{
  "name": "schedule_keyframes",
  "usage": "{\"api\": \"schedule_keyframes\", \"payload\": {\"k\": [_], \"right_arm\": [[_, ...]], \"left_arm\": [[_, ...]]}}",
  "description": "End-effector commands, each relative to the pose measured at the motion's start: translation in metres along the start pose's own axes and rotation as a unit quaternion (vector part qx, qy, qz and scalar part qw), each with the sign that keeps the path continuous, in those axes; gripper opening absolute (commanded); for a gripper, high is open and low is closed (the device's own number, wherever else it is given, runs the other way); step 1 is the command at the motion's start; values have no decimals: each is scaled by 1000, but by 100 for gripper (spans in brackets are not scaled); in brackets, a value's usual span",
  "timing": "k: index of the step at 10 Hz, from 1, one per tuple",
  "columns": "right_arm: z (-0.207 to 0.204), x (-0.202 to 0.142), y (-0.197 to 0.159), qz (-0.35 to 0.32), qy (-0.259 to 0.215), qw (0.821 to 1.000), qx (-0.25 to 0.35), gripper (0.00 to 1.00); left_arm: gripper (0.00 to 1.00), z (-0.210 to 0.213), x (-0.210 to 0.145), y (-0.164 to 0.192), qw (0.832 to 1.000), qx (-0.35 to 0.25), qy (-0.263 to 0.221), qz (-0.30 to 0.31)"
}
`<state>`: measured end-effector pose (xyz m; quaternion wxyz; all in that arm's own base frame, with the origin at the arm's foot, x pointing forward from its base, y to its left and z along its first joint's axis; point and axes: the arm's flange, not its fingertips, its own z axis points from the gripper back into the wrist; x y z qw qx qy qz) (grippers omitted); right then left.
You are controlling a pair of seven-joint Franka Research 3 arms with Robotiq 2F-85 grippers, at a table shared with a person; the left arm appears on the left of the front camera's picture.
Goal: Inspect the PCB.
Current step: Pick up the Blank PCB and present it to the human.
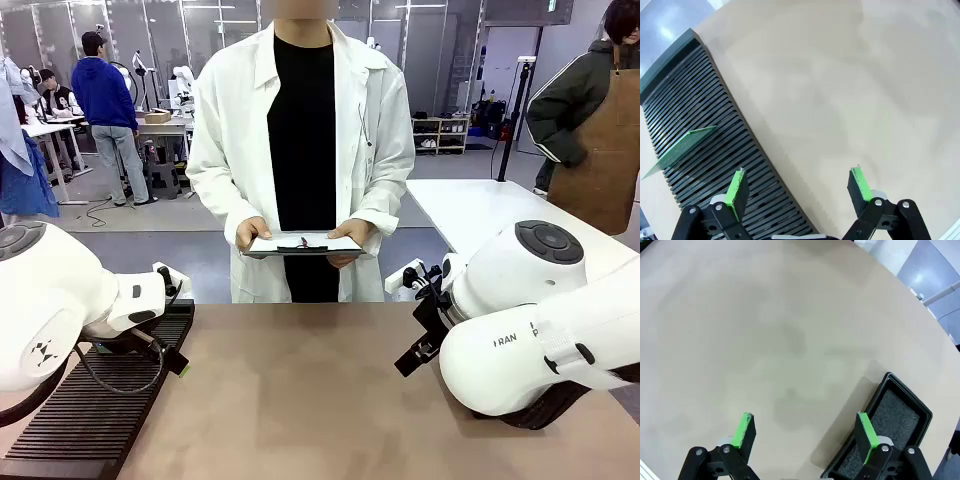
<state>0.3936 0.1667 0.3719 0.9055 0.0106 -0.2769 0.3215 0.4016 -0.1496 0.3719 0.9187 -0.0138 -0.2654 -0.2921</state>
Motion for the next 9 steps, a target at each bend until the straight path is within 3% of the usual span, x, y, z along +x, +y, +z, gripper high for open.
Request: {"api": "schedule_keyframes", "payload": {"k": [1,9], "right_arm": [[0,0,0,0,0,1000,0,100],[0,0,0,0,0,1000,0,100]], "left_arm": [[100,0,0,0,1000,0,0,0],[100,0,0,0,1000,0,0,0]]}}
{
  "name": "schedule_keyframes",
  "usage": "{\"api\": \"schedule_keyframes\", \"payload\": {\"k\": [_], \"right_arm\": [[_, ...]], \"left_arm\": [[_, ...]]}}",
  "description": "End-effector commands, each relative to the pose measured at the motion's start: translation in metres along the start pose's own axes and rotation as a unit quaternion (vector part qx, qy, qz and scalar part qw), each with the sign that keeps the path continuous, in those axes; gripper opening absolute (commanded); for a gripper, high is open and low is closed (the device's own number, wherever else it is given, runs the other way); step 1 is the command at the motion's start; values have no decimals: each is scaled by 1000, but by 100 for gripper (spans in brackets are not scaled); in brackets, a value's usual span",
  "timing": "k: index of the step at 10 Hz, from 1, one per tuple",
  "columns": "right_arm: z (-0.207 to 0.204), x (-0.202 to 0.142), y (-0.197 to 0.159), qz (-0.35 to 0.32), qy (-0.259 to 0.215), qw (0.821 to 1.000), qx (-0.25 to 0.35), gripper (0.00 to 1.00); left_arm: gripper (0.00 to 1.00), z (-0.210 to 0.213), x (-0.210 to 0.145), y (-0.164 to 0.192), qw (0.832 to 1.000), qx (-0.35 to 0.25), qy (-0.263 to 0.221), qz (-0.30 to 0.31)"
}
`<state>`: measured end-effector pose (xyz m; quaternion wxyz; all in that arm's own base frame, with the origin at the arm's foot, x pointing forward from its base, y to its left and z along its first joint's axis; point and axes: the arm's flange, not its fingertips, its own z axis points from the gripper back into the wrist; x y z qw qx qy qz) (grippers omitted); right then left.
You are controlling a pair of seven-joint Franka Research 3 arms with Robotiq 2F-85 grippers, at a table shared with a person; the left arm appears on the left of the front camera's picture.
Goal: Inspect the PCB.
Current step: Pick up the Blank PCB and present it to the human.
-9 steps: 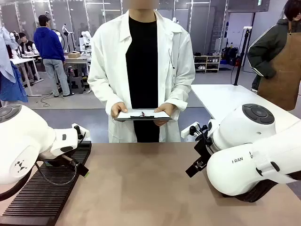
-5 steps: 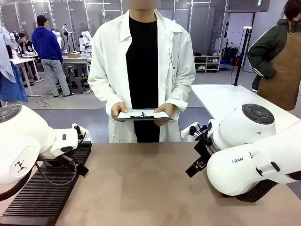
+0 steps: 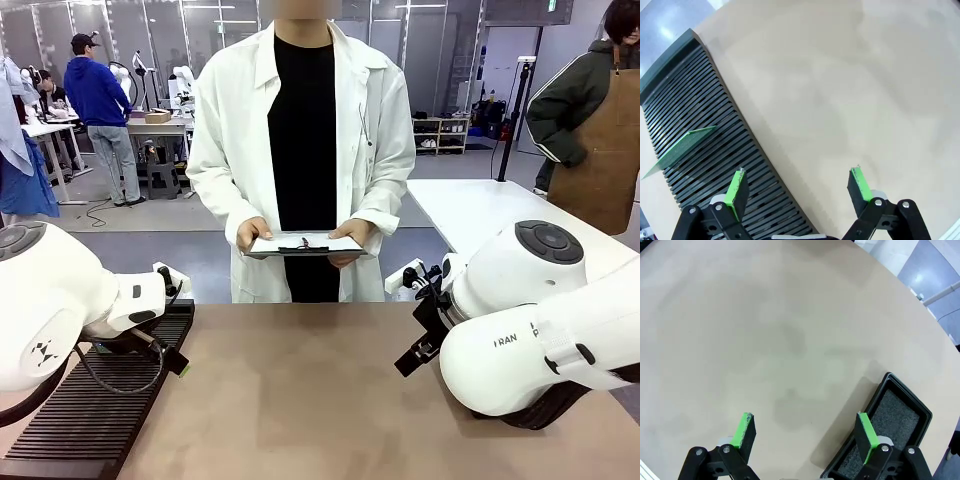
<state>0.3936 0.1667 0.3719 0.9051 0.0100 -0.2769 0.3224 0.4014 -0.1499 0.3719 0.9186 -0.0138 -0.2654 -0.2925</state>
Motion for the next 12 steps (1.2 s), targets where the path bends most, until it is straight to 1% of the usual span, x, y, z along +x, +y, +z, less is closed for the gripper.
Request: {"api": "schedule_keyframes", "payload": {"k": [1,3,4,5,7,8,9,10,11,12], "right_arm": [[0,0,0,-1,0,1000,0,100],[0,0,0,0,0,1000,0,100],[7,12,-7,-2,-3,1000,10,100],[17,21,-13,-20,-6,1000,22,100],[38,38,-34,-62,0,997,41,100],[51,46,-49,-78,0,995,62,100],[70,50,-70,-123,0,985,120,100],[84,46,-91,-159,1,975,156,100],[98,36,-114,-191,-2,959,210,100],[110,21,-135,-220,-5,945,242,100]], "left_arm": [[100,0,0,0,1000,0,0,0],[100,0,0,0,1000,0,0,0],[100,11,8,6,1000,0,8,-12],[100,23,14,11,1000,-23,21,-1],[100,47,23,28,996,-79,22,29],[100,60,24,39,991,-126,21,46],[100,78,23,52,983,-174,0,60],[100,94,18,65,974,-211,-22,78],[100,106,6,81,960,-254,-41,107],[100,121,-12,98,942,-303,-66,130]]}}
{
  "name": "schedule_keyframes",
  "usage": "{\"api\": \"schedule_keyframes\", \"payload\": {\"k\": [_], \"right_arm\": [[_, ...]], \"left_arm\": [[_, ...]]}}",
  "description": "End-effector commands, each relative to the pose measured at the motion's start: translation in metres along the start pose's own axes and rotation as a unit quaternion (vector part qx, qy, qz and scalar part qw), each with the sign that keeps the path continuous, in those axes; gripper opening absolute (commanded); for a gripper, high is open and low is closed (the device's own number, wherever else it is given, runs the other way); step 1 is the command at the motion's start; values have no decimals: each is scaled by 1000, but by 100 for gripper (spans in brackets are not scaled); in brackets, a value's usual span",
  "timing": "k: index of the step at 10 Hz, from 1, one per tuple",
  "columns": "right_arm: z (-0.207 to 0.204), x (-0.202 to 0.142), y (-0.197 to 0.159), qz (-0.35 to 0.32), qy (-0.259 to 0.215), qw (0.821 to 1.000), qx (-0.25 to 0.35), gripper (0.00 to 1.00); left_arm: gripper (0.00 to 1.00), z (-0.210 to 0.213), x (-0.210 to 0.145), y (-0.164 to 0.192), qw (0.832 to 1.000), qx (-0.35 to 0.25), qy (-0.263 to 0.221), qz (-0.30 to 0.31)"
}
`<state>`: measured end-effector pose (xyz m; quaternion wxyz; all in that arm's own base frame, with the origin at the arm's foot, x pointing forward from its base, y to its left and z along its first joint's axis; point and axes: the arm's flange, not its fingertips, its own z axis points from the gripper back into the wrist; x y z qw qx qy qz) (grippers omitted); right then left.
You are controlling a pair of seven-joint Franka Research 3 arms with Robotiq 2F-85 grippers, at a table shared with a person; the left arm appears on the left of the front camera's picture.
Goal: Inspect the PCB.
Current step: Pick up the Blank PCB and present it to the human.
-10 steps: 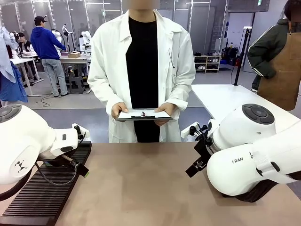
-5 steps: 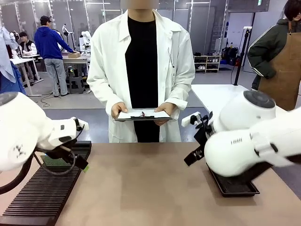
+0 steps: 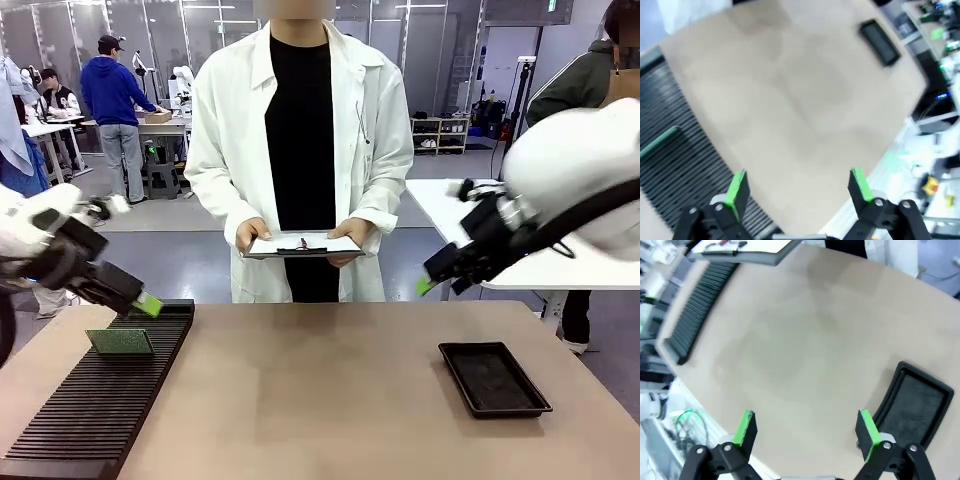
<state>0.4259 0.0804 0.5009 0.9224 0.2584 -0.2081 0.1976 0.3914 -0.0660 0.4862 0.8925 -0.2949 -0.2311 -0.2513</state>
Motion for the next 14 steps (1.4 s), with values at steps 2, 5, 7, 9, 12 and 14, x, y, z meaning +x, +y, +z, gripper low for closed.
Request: {"api": "schedule_keyframes", "payload": {"k": [2,5,7,9,12,14], "right_arm": [[55,-31,-74,-108,-12,987,116,100],[97,-91,-136,-171,-48,961,214,100],[109,-134,-163,-203,-84,945,243,100],[117,-167,-182,-226,-87,937,252,100],[120,-202,-196,-249,-107,926,262,100],[119,-211,-198,-260,-120,922,259,100]], "left_arm": [[100,58,-51,50,988,-122,-67,72],[100,110,-126,87,968,-163,-148,125],[100,129,-173,104,955,-165,-173,172],[100,149,-202,116,947,-145,-203,204],[100,161,-217,119,942,-125,-221,219],[100,162,-216,119,944,-115,-216,223]]}}
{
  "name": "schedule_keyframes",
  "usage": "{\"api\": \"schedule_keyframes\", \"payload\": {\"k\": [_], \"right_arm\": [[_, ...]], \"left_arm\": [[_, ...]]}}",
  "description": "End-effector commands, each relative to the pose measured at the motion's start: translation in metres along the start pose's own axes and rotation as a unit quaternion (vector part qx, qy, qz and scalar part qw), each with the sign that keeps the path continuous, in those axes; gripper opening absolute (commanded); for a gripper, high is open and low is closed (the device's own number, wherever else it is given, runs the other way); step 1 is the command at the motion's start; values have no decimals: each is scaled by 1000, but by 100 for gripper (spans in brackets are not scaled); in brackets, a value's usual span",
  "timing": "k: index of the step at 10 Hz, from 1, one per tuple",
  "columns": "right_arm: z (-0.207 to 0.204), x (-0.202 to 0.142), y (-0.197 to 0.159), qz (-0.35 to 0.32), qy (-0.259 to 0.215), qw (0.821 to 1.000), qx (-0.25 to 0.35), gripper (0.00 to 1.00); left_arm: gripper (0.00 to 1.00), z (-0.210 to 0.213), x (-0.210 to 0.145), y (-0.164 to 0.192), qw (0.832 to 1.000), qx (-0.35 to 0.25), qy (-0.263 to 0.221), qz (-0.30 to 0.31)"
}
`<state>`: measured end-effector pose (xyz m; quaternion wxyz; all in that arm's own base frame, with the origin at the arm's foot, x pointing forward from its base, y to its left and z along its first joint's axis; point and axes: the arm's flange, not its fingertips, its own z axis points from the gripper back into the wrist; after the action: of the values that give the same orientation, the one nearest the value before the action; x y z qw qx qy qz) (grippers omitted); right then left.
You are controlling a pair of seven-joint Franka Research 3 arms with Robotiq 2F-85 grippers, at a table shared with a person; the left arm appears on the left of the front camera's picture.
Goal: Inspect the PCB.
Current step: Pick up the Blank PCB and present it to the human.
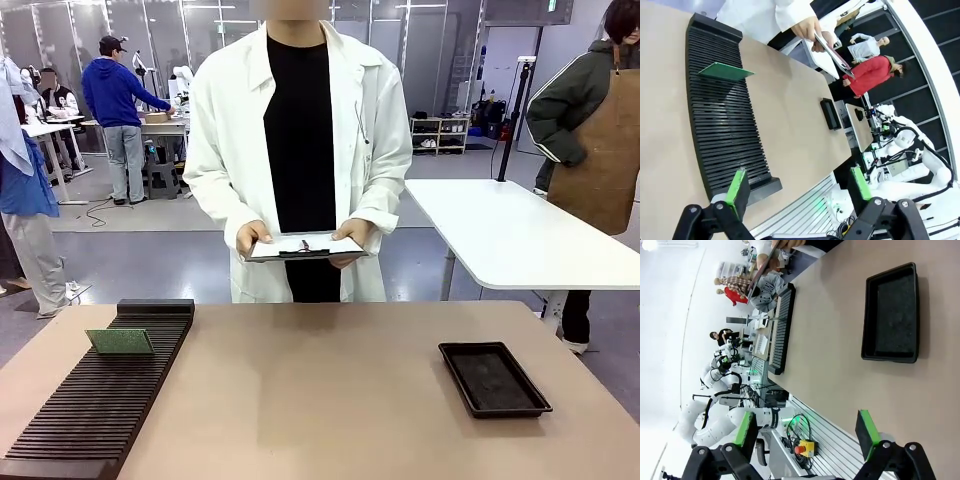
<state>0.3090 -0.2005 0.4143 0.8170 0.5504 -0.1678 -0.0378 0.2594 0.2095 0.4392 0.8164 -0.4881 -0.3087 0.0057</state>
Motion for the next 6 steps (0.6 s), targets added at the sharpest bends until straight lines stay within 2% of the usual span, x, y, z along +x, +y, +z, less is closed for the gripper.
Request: {"api": "schedule_keyframes", "payload": {"k": [1,6], "right_arm": [[-2,3,4,4,5,1000,-2,100],[-2,3,4,4,5,1000,-2,100]], "left_arm": [[100,2,-1,2,1000,-3,-2,1],[100,1,-1,2,1000,7,0,5]]}}
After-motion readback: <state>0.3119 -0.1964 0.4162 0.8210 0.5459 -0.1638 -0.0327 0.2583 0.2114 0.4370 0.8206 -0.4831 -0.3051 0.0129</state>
